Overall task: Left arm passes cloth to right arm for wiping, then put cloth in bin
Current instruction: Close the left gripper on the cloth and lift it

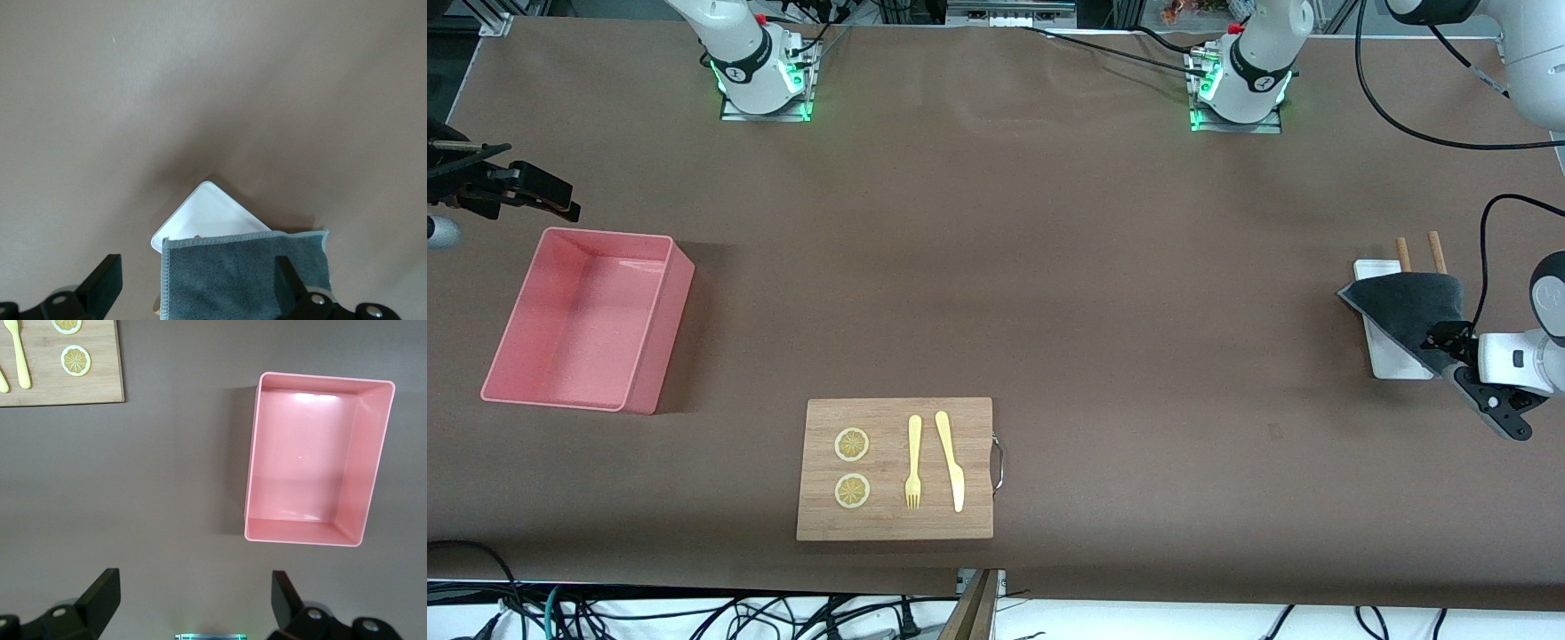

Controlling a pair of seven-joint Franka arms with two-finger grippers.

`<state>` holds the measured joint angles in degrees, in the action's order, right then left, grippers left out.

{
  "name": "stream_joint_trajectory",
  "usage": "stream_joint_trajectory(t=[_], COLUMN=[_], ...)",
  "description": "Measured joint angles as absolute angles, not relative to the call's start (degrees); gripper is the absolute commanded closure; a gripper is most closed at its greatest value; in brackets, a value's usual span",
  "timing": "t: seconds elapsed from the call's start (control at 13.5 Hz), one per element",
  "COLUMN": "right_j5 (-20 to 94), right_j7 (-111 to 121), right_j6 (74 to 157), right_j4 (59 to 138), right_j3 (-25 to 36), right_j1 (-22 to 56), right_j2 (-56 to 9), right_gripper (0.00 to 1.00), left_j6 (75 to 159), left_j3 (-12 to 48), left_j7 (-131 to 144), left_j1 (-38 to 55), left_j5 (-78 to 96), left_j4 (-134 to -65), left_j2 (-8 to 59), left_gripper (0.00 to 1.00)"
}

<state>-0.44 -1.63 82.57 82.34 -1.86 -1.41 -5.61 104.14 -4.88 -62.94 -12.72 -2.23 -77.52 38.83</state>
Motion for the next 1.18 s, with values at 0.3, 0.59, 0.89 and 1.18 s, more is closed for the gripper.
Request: stream_joint_trajectory(t=[0.3,0.59,0.89,1.18], right_j5=[-0.4,-0.4,-0.4,-0.4], right_j7=[-1.6,-1.6,-1.6,-1.6], right_j6=[82.6,82.6,82.6,82.6], right_j4=[82.3,82.3,82.3,82.3], right_j3=[-1.8,-1.8,-1.8,-1.8], right_j1=[-1.4,-1.4,-1.4,-1.4], right_j2=[-5.6,-5.5,-5.5,-5.5], right_gripper=[0.00,0.00,0.00,0.00], left_j6=[104.1,104.1,104.1,104.1], left_j3=[-4.9,-4.8,-4.8,-4.7], left_j7=[-63.7,-63.8,-63.8,-63.8], left_j1=[-15.8,-16.1,-16.4,-16.4], left_j5=[3.9,4.6,4.6,4.6], left_j4=[-77.5,-77.5,-77.5,-76.7], left_j2=[40.7,41.0,41.3,41.3], left_gripper=[0.31,0.55,0.94,1.00])
